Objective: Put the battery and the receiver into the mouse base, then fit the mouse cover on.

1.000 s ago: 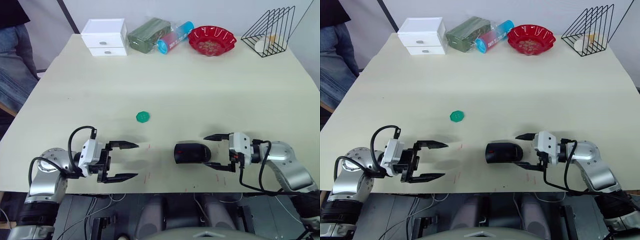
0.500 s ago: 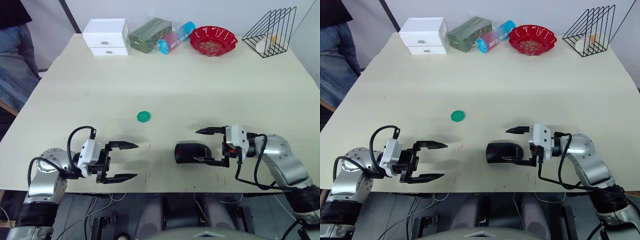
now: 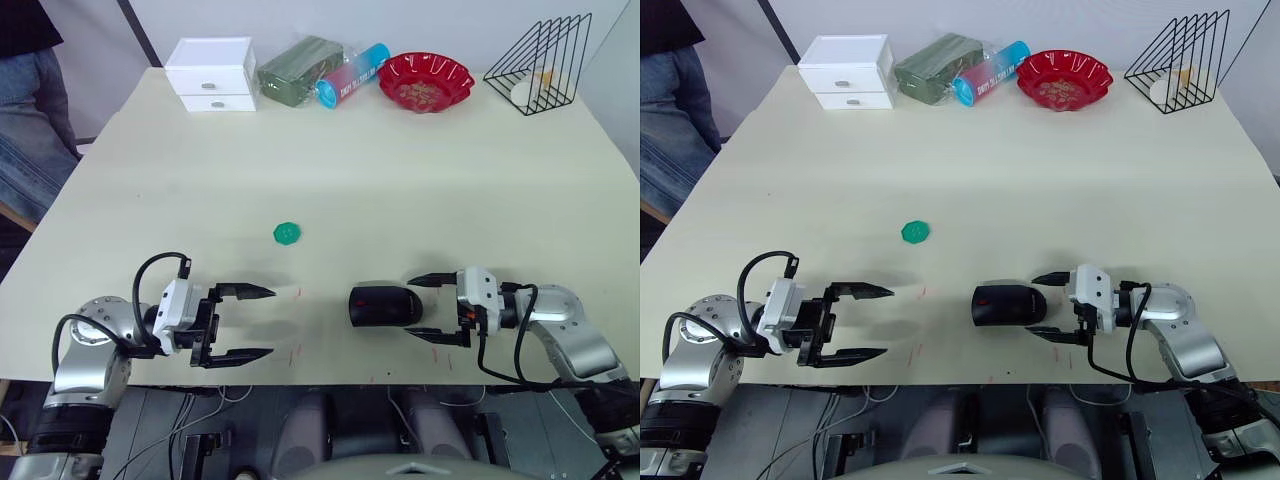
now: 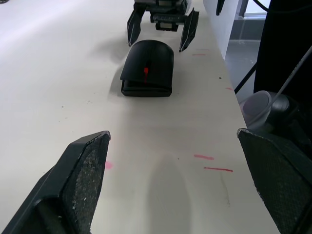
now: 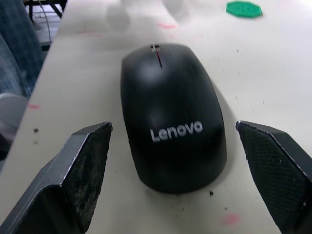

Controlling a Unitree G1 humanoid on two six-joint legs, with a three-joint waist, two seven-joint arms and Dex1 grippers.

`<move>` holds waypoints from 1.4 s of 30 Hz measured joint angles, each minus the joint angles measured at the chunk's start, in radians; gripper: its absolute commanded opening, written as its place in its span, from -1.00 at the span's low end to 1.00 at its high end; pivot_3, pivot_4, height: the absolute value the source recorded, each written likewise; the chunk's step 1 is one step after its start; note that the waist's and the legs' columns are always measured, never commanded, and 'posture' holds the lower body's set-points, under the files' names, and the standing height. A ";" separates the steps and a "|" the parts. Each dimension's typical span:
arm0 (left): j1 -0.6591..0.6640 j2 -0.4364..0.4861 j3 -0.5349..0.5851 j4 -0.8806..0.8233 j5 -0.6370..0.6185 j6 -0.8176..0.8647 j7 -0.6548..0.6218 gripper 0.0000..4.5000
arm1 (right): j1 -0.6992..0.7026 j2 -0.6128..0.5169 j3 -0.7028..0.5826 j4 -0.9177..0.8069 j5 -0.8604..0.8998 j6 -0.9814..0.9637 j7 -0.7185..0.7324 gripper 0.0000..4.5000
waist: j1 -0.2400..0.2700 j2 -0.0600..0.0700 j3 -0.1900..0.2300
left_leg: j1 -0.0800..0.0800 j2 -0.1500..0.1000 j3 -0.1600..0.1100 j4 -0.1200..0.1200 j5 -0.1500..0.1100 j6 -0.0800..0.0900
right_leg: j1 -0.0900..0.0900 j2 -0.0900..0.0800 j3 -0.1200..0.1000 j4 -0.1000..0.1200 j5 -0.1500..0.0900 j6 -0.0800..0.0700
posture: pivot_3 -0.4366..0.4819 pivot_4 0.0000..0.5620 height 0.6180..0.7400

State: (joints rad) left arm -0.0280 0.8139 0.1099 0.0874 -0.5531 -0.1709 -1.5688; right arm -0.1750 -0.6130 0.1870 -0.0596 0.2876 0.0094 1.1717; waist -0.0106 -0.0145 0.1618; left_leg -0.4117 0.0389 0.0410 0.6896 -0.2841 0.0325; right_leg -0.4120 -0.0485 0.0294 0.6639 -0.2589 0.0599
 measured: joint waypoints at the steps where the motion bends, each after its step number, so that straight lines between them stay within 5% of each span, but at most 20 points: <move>1: 0.000 0.000 0.000 0.000 0.000 0.000 0.000 1.00 | -0.001 0.002 0.000 0.003 -0.001 -0.004 0.000 0.91 | 0.000 0.000 0.000 | 0.000 0.000 0.001 0.000 0.000 0.000 | 0.000 0.000 0.000 0.000 0.000 0.000 | -0.05 -0.47 1.00; 4: 0.000 0.000 0.000 0.000 0.000 0.000 0.000 1.00 | -0.007 0.005 0.000 0.019 -0.002 -0.015 0.002 0.91 | 0.000 0.000 0.000 | 0.000 0.000 0.001 0.000 0.000 0.000 | 0.000 0.000 0.000 0.000 0.000 0.000 | -0.05 -0.47 1.00; 7: 0.000 0.000 0.000 0.000 0.000 0.000 0.000 1.00 | -0.008 0.004 0.000 0.022 -0.002 -0.016 0.005 0.39 | 0.000 0.000 0.000 | 0.000 0.000 0.001 0.000 0.000 0.000 | 0.000 0.000 0.000 0.000 0.000 0.000 | -0.05 -0.47 1.00; 42: -0.004 0.000 0.000 0.000 0.000 0.000 -0.001 1.00 | -0.082 -0.049 0.045 -0.088 -0.050 0.147 0.013 0.39 | 0.000 0.000 0.000 | 0.000 0.000 0.001 0.000 0.001 -0.001 | 0.000 0.000 0.000 0.001 0.000 0.000 | -0.05 -0.47 1.00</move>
State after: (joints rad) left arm -0.0325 0.8138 0.1096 0.0877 -0.5530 -0.1710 -1.5697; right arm -0.2575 -0.6617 0.2321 -0.1475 0.2373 0.1561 1.1851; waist -0.0106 -0.0146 0.1618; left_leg -0.4119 0.0389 0.0424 0.6898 -0.2833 0.0313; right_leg -0.4120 -0.0485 0.0290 0.6645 -0.2588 0.0597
